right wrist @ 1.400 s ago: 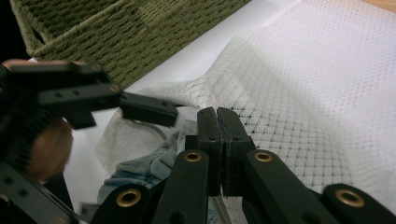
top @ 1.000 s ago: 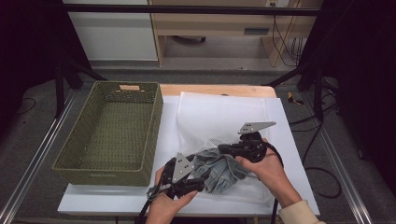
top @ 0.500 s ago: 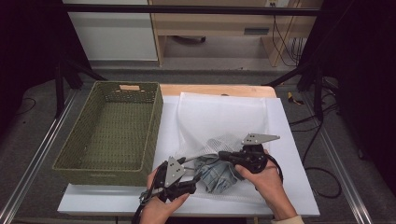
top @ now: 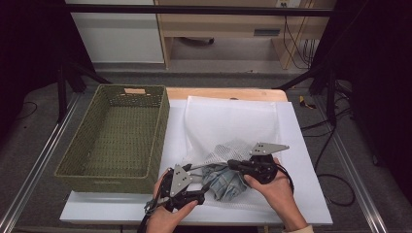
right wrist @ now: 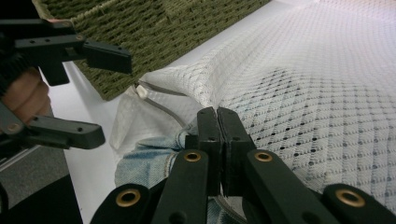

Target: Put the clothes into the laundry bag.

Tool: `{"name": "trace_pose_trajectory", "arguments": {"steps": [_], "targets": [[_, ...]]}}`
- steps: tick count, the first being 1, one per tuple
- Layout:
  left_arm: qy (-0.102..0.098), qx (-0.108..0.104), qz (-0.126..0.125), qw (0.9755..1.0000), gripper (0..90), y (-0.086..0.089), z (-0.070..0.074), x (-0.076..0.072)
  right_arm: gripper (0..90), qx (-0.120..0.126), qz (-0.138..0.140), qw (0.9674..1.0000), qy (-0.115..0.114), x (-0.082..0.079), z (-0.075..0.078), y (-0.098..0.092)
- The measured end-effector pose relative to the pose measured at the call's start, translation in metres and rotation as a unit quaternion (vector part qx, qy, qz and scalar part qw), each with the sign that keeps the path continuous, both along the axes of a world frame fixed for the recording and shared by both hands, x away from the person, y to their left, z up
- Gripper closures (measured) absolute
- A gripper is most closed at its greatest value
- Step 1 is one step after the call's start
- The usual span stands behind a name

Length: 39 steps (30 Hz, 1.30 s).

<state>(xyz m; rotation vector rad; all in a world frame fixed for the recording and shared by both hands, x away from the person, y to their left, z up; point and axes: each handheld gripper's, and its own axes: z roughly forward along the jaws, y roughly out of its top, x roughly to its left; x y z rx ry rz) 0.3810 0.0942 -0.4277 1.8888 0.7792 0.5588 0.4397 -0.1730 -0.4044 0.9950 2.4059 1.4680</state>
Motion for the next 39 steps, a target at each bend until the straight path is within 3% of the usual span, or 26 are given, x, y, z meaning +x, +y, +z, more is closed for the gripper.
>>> {"name": "trace_pose_trajectory", "arguments": {"steps": [10,12,14,21,23,28,39], "targets": [[-0.007,-0.003,-0.008,0.9999,44.0,-0.005,0.000,-0.010,89.3,-0.006,0.001,1.0000,0.000,-0.001,-0.001,-0.001],[-0.010,-0.014,-0.013,0.9998,55.4,-0.004,-0.002,-0.012,89.3,-0.007,0.001,1.0000,0.000,-0.001,-0.001,-0.001],[-0.013,-0.016,-0.011,0.9997,61.2,-0.004,-0.003,-0.014,89.2,-0.007,0.001,1.0000,-0.001,-0.001,-0.001,-0.001],[-0.010,-0.015,-0.023,0.9996,78.6,-0.007,-0.006,-0.017,89.2,-0.006,0.000,1.0000,0.001,-0.001,-0.001,-0.001],[-0.006,-0.001,-0.026,0.9996,83.0,-0.010,-0.009,-0.019,89.3,-0.005,0.000,1.0000,0.000,-0.001,-0.001,-0.001],[0.002,-0.002,-0.033,0.9995,89.9,-0.013,-0.012,-0.021,89.3,-0.006,-0.002,1.0000,-0.001,-0.001,0.000,0.000],[0.009,0.000,-0.048,0.9988,90.0,-0.022,-0.016,-0.025,89.3,-0.008,-0.003,1.0000,-0.003,-0.001,0.001,0.001]]}}
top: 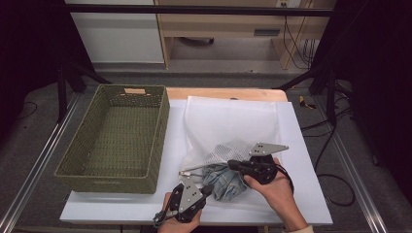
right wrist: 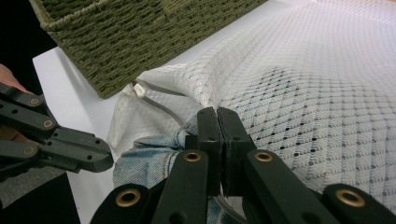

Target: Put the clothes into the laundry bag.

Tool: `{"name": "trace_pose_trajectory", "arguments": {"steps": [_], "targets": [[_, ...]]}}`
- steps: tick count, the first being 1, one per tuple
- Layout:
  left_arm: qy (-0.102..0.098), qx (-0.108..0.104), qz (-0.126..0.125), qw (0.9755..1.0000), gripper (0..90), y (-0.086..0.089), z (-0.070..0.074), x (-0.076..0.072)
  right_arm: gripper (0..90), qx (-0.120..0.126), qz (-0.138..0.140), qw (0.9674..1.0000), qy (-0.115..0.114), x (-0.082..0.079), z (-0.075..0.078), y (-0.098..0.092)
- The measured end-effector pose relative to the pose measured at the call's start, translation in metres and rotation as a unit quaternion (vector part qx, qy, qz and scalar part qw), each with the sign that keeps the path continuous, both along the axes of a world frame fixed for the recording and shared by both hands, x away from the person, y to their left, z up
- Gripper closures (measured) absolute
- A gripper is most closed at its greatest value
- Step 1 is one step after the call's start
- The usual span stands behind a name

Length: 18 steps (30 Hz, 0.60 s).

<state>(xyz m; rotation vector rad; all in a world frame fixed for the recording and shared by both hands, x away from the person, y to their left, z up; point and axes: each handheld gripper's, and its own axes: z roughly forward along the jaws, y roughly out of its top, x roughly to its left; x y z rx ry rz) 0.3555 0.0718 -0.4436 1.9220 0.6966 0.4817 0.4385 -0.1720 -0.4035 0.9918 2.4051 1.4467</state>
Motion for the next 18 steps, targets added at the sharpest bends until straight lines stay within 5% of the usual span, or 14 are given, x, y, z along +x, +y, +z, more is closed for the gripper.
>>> {"name": "trace_pose_trajectory", "arguments": {"steps": [18], "targets": [[0.036,0.008,-0.057,0.9977,90.0,-0.025,-0.015,-0.007,89.3,-0.003,0.000,1.0000,0.001,0.000,-0.001,0.002]]}}
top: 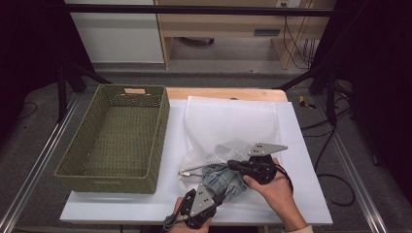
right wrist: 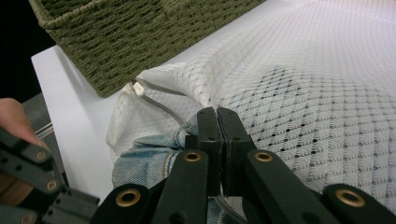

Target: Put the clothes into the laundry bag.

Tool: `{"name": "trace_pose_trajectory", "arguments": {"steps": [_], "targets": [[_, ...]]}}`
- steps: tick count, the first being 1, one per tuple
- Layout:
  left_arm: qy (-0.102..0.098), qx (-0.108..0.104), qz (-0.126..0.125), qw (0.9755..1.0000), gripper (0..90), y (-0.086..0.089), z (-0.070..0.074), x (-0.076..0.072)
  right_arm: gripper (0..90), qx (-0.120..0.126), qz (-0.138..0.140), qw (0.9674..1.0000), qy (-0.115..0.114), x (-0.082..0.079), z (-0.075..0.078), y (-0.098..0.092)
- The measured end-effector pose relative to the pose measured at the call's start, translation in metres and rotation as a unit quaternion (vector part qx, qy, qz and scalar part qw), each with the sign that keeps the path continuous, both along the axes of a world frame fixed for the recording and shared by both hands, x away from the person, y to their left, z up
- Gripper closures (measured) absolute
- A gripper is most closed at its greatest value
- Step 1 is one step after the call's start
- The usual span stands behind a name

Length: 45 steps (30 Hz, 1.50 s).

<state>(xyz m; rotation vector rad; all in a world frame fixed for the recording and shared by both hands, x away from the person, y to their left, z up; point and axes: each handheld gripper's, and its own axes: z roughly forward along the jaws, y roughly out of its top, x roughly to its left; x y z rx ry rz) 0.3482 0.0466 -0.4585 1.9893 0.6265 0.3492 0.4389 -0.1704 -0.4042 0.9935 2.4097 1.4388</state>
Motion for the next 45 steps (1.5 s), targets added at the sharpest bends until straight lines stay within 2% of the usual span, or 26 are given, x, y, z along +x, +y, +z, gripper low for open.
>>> {"name": "trace_pose_trajectory", "arguments": {"steps": [8,9,13,16,19,26,33,45], "targets": [[0.014,0.004,-0.015,0.9998,90.0,-0.010,-0.007,0.000,89.3,0.001,0.000,1.0000,0.000,0.000,0.000,0.000],[0.022,0.002,-0.018,0.9996,90.0,-0.012,-0.010,0.002,89.3,0.001,0.001,1.0000,0.001,0.000,0.000,0.000],[0.028,0.017,-0.023,0.9992,90.0,-0.016,-0.014,0.006,89.3,-0.001,0.001,1.0000,0.001,0.001,-0.001,0.000],[0.031,0.023,-0.018,0.9991,90.0,-0.018,-0.018,0.009,89.3,-0.001,0.001,1.0000,0.001,0.001,-0.001,0.001],[0.025,0.030,-0.012,0.9992,90.0,-0.019,-0.021,0.012,89.3,-0.001,0.001,1.0000,0.003,0.001,-0.001,0.001],[0.024,0.026,0.001,0.9994,90.0,-0.015,-0.020,0.017,89.3,-0.005,0.001,1.0000,0.002,0.001,-0.003,0.002],[0.019,0.030,0.012,0.9993,90.0,-0.014,-0.019,0.022,89.3,-0.007,0.000,1.0000,0.003,0.001,-0.004,0.004],[0.021,0.033,0.038,0.9985,90.0,-0.013,-0.016,0.045,89.4,-0.013,0.001,0.9999,0.001,0.001,-0.003,0.007]]}}
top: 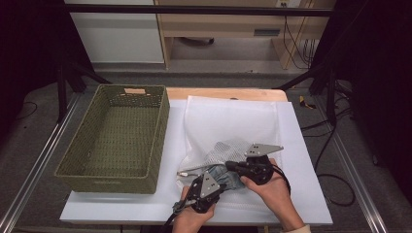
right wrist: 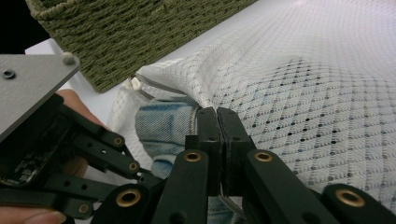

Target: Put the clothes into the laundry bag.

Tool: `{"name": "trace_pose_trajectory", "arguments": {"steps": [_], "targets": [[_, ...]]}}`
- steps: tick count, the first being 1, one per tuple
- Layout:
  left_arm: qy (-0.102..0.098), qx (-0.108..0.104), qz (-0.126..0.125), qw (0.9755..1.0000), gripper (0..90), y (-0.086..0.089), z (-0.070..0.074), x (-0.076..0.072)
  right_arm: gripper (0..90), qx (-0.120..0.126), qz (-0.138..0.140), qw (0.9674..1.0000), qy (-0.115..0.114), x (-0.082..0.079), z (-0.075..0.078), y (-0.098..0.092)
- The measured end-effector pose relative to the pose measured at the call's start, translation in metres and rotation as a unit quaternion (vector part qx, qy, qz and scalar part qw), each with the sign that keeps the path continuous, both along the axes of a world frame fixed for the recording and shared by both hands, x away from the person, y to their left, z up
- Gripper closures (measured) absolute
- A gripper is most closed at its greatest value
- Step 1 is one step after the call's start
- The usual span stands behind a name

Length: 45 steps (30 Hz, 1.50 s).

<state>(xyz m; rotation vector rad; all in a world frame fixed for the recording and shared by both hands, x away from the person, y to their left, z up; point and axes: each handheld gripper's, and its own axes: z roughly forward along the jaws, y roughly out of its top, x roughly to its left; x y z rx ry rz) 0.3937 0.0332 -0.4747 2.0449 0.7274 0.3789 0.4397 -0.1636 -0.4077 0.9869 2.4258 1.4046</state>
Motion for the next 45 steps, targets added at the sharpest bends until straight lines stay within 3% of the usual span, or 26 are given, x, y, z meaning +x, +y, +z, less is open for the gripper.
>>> {"name": "trace_pose_trajectory", "arguments": {"steps": [24,32,45], "targets": [[-0.002,0.002,0.058,0.9983,90.0,-0.009,0.002,0.041,89.5,-0.028,-0.008,0.9995,-0.006,-0.001,-0.002,0.006],[-0.001,0.000,0.067,0.9978,90.0,-0.011,0.002,0.046,89.4,-0.040,-0.011,0.9991,-0.005,0.000,-0.006,0.006],[-0.002,0.003,0.065,0.9979,90.0,-0.010,0.001,0.047,89.4,-0.034,-0.014,0.9993,-0.003,0.000,-0.006,0.002]]}}
